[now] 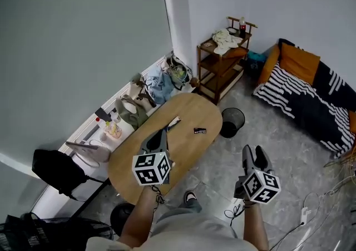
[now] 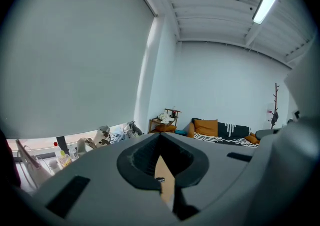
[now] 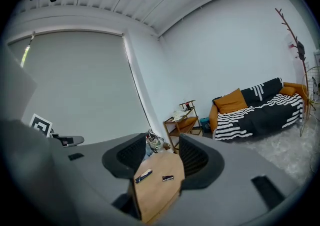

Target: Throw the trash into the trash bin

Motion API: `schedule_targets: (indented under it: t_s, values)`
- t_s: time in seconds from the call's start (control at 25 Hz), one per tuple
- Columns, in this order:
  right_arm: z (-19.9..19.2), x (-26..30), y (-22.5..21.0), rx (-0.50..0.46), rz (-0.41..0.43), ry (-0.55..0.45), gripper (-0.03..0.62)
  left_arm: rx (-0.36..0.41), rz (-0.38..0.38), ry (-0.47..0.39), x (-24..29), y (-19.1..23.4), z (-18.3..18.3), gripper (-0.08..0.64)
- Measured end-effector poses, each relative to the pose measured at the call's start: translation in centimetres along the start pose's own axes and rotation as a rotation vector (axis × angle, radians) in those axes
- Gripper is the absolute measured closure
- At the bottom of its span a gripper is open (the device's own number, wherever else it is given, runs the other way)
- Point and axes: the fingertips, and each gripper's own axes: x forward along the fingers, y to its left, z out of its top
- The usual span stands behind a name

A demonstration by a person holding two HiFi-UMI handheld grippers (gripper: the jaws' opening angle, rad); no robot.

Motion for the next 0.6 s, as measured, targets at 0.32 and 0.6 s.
schedule_targets:
  t_s: [0.32, 0.6]
  values:
    - [0.9, 7.5, 1.0, -0.016, 0.032, 0.045, 0.379, -0.027, 0.054, 0.021, 5.1, 3.7, 0.8, 0.549]
    - [0.5, 13.4, 2.1, -0.033, 0.089, 0.112, 0.379, -0.051, 0.134, 0.037, 6.9, 6.6, 0.7, 0.549]
